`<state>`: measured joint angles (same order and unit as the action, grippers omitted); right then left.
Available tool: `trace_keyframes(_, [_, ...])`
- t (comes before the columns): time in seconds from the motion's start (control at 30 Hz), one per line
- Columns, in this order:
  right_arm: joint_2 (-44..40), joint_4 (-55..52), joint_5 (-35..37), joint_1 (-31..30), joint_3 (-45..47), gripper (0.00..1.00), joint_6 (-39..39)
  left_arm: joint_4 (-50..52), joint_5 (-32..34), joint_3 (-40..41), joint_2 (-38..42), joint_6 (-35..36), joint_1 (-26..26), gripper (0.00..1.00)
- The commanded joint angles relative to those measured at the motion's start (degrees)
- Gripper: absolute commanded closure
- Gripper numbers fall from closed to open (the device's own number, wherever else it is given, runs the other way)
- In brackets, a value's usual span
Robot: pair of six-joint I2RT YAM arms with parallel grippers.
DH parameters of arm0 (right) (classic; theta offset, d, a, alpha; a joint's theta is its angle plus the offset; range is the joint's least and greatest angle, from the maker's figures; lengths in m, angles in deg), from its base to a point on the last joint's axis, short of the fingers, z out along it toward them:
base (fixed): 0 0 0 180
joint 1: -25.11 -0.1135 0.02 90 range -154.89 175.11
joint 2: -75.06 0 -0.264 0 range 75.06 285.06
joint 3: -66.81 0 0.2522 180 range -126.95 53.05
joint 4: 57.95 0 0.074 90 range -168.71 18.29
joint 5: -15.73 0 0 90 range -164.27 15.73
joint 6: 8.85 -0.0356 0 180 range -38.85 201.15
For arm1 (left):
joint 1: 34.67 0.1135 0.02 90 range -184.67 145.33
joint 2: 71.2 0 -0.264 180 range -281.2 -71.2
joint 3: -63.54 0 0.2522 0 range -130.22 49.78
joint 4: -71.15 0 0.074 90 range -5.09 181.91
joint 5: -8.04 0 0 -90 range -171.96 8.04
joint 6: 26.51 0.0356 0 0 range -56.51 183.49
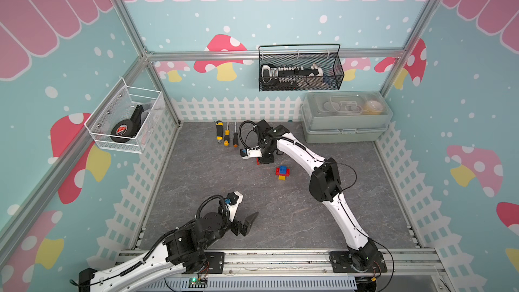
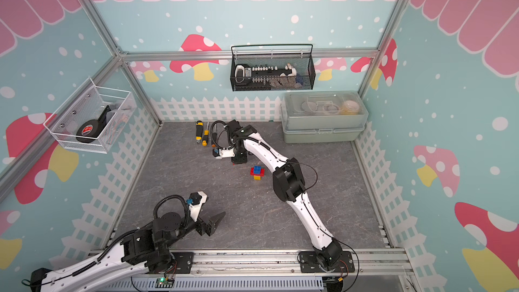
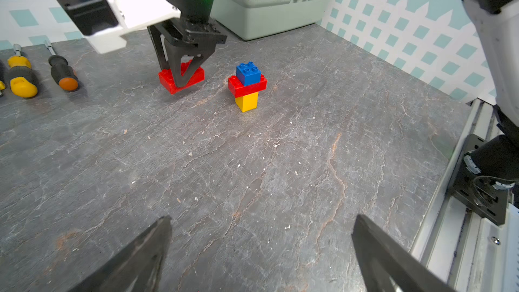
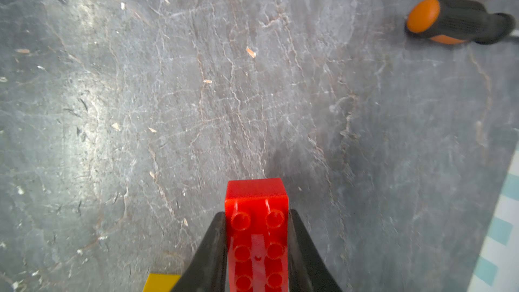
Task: Assemble the letter f with lego
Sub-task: Pick up the lego brick from the center of the board, then assemble the lego brick with the lego brick.
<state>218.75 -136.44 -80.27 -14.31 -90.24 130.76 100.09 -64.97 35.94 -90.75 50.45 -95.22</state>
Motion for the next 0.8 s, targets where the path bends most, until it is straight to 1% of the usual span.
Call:
trace_keyframes(0.0, [-5.5,-7.19,5.49,0.27,-3.43,0.73,-2.85,-0.04,0.97,0.4,0.2,0.56,-0.43,0.01])
trace_keyframes(0.13, [-9.11,-12.52,6.79,1.15,-3.44,0.74,-7.34,-0.14,0.52,0.4,0.23,0.64,-0.42,0.01])
trace_keyframes(0.27, [-14.06,-14.55,7.6,2.21,1.58,0.75,-11.4,-0.11,0.28,0.4,0.39,0.72,-0.44,0.01])
trace_keyframes(0.37, [-16.32,-16.91,6.79,3.17,4.43,0.76,-13.84,-0.12,-0.01,0.43,0.51,0.73,-0.44,0.01])
trace_keyframes(0.57, [-19.81,-16.52,3.63,4.47,12.67,0.77,-15.92,-0.14,-0.26,0.42,0.56,0.78,-0.34,0.01])
trace_keyframes(0.77, [-21.42,-12.19,1.18,4.54,20.24,0.78,-16.55,-0.29,-0.25,0.4,0.33,0.81,-0.44,0.01])
